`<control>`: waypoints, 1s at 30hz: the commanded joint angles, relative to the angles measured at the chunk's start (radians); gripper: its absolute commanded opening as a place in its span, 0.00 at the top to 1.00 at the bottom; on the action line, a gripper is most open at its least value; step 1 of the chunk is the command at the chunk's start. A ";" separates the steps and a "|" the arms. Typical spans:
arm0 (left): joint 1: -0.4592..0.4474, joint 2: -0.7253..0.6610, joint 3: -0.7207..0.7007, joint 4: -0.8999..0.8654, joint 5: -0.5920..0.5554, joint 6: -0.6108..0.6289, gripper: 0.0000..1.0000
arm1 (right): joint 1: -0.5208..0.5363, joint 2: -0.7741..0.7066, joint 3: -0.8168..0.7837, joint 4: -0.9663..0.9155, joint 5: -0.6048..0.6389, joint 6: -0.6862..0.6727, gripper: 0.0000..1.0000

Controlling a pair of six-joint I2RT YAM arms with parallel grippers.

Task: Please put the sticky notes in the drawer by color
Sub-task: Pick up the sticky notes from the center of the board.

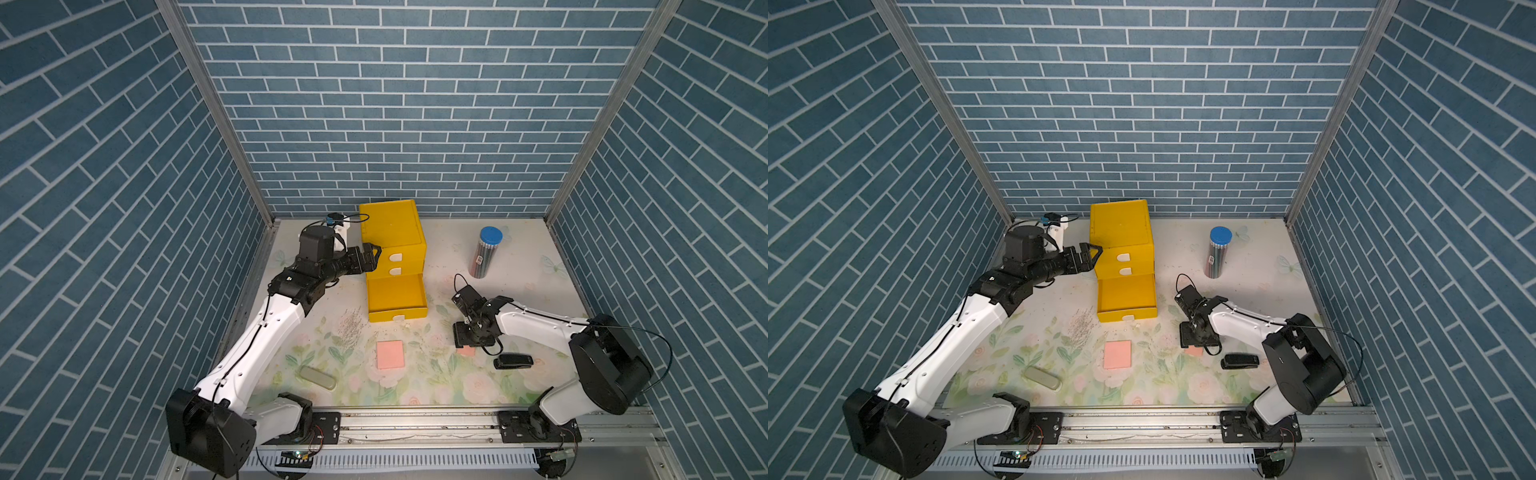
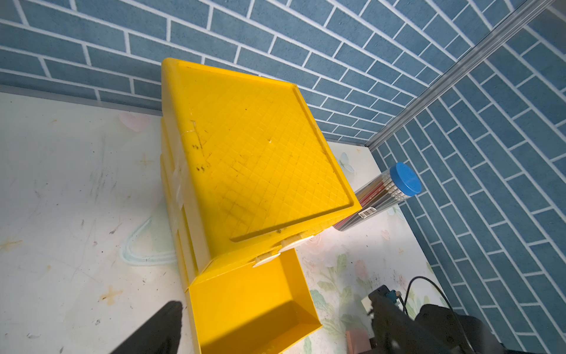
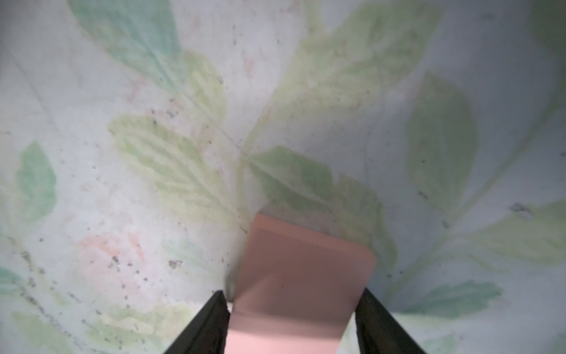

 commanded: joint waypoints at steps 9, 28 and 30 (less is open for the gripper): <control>0.003 -0.017 -0.023 0.011 -0.007 0.003 0.00 | 0.023 0.069 -0.023 -0.127 0.064 -0.002 0.42; 0.003 -0.061 -0.059 -0.003 -0.007 0.012 0.00 | 0.038 -0.100 0.183 -0.174 0.066 0.003 0.48; 0.004 -0.075 -0.066 -0.010 -0.012 0.011 0.00 | 0.055 -0.095 0.244 -0.188 0.065 -0.001 0.48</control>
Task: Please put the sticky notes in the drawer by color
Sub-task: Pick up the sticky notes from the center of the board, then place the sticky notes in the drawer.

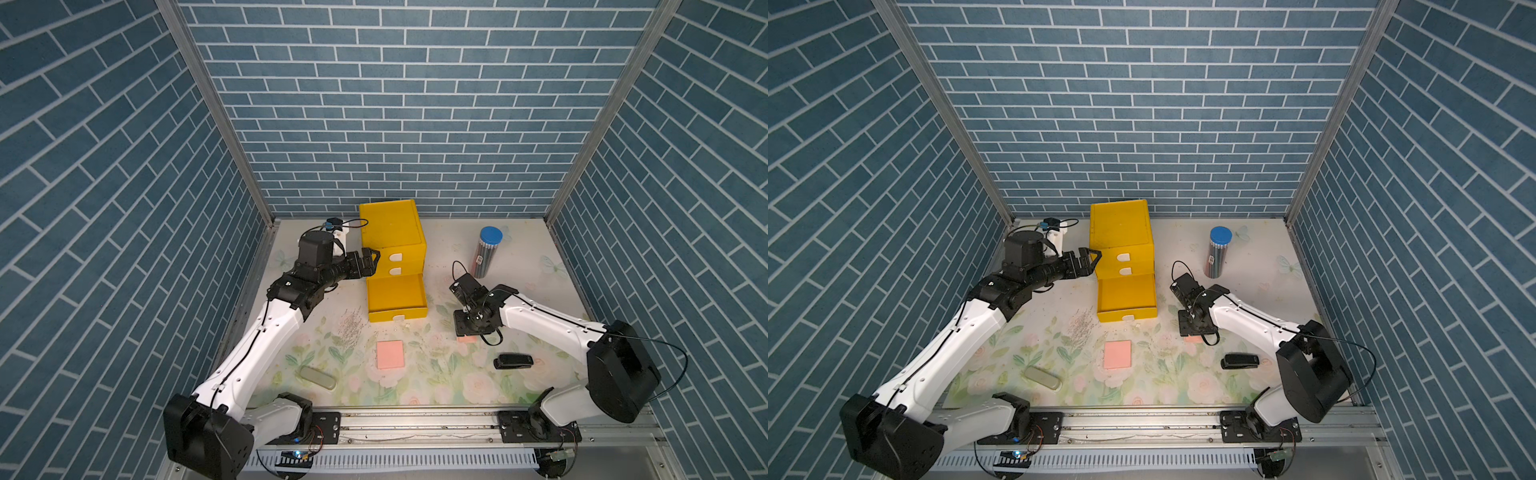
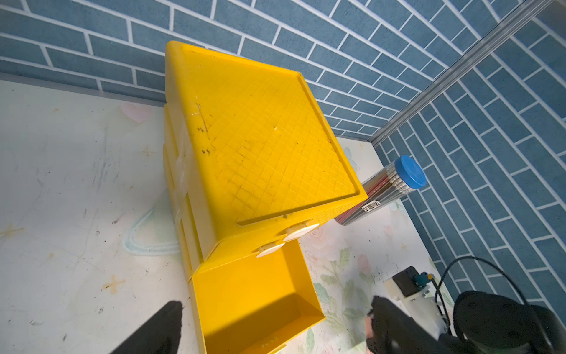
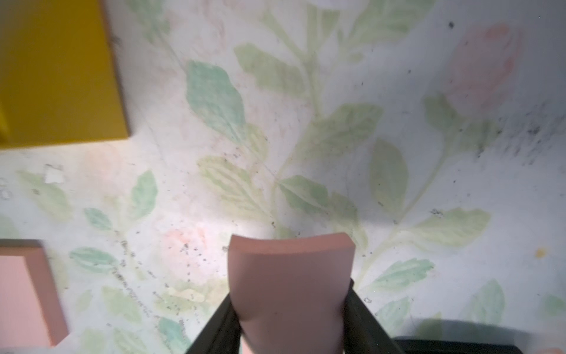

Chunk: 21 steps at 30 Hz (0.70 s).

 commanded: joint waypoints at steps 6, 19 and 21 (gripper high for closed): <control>0.003 -0.080 -0.095 -0.032 0.045 -0.022 0.00 | 0.057 0.089 0.285 -0.015 -0.032 -0.044 0.48; -0.012 -0.278 -0.240 -0.265 0.067 -0.016 0.00 | 0.100 0.370 0.481 0.203 -0.046 -0.111 0.46; -0.037 -0.290 -0.267 -0.291 0.099 -0.006 0.00 | 0.103 0.399 0.492 0.214 -0.037 -0.117 0.46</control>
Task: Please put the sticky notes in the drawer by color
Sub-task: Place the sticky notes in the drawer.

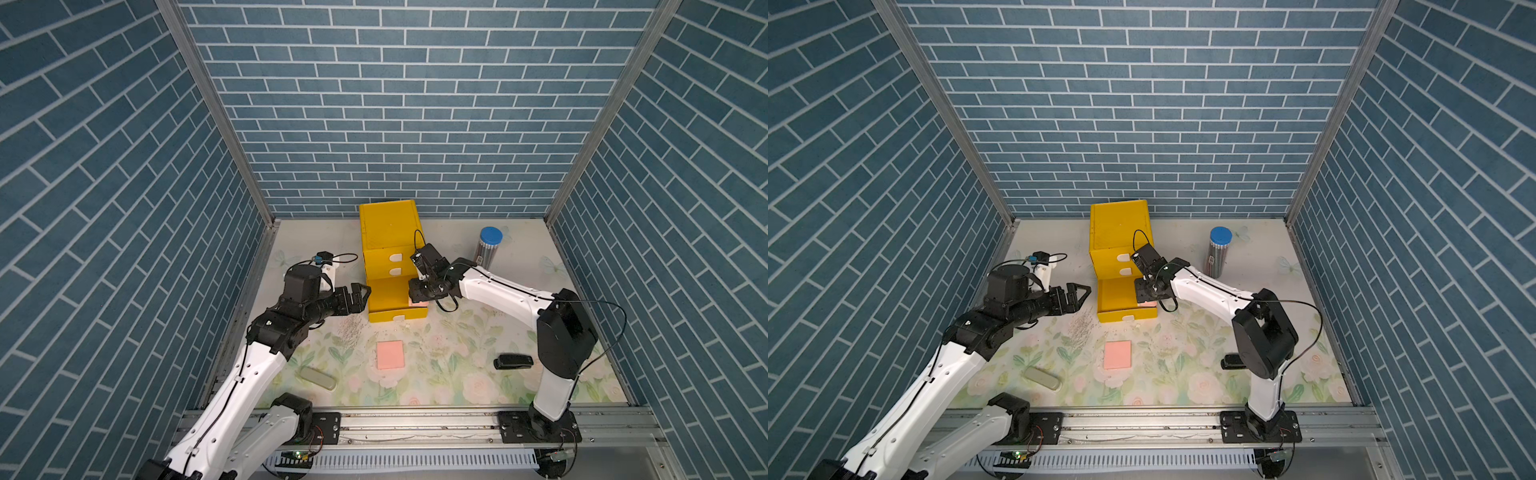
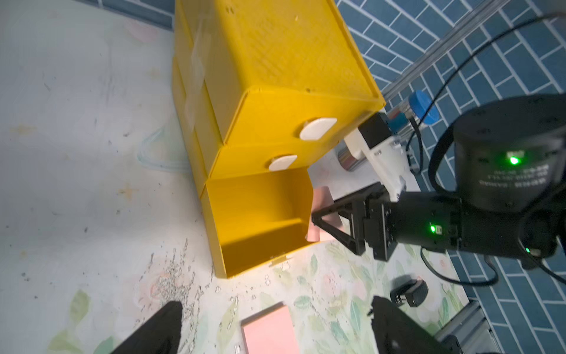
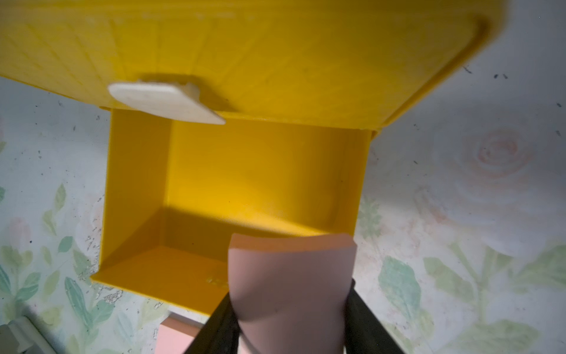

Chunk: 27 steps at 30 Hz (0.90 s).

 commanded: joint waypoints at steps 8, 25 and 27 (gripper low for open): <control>-0.078 -0.136 -0.197 -0.097 -0.005 -0.072 0.00 | 0.027 0.137 0.095 0.037 0.079 -0.060 0.44; -0.491 0.047 -0.208 -0.038 -0.382 -0.276 0.00 | 0.051 0.180 0.120 0.017 0.159 -0.025 0.32; -0.542 0.063 -0.218 -0.011 -0.408 -0.302 0.00 | 0.058 0.147 0.102 0.035 0.146 -0.027 0.32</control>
